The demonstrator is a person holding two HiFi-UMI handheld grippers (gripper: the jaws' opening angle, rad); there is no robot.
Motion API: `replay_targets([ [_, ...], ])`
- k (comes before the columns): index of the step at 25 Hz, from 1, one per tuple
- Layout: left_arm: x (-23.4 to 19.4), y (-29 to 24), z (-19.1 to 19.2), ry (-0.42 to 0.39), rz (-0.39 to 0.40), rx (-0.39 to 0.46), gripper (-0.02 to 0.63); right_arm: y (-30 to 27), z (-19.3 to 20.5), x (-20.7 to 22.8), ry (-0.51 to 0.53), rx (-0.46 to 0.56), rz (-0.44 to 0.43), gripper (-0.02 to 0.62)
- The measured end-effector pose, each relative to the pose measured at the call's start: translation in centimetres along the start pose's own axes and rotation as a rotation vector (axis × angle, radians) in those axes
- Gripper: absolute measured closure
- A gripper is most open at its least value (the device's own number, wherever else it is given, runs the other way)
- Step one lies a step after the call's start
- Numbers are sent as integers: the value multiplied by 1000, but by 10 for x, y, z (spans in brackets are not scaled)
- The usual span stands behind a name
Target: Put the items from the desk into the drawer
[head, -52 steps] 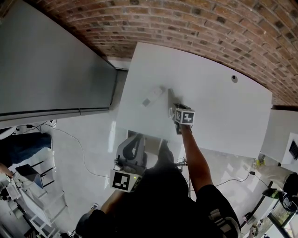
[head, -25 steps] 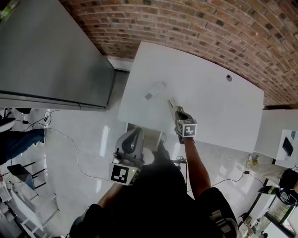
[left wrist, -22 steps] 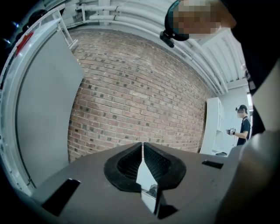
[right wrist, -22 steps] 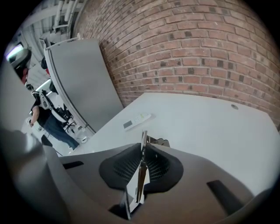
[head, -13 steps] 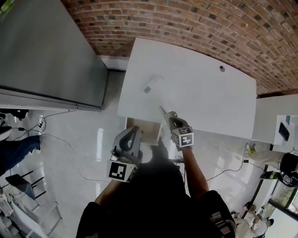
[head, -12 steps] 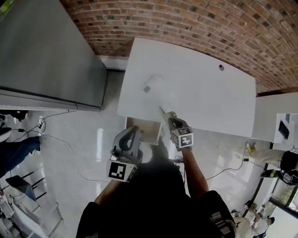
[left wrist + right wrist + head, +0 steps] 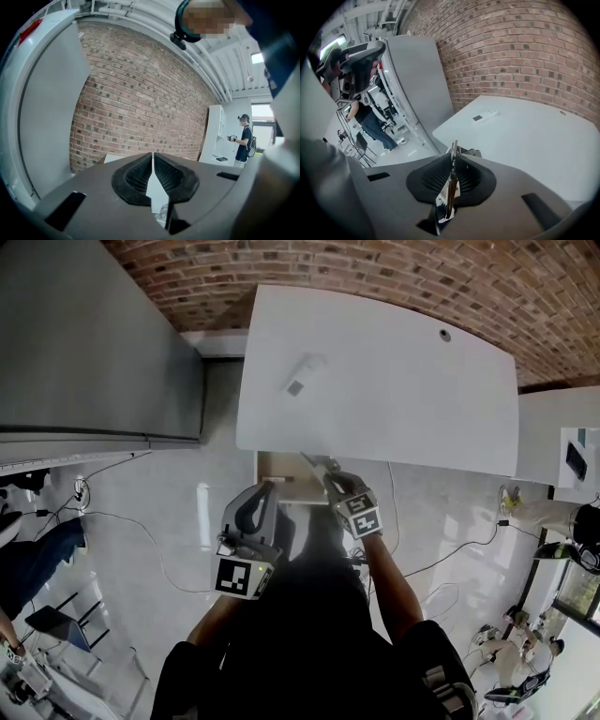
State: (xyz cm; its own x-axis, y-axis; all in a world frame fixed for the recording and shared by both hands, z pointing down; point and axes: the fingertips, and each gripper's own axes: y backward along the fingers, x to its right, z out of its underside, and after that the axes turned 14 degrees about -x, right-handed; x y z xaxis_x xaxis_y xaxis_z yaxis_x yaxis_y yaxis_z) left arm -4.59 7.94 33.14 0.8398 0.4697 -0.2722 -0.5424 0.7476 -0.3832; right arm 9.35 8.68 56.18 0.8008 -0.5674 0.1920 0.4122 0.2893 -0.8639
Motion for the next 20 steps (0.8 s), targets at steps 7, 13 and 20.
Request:
replay_targets([
  [7,-6,6,33,11,15,-41,592,-39,37,-32,28,-48,-43,571],
  [13,-19,5,42,11,-16,-49,592,-79,60,-32,37,-93,-25,571],
  [20,-25,-10,75,15,-28,-70,592,-141,101,-15,-16,-145,14,571],
])
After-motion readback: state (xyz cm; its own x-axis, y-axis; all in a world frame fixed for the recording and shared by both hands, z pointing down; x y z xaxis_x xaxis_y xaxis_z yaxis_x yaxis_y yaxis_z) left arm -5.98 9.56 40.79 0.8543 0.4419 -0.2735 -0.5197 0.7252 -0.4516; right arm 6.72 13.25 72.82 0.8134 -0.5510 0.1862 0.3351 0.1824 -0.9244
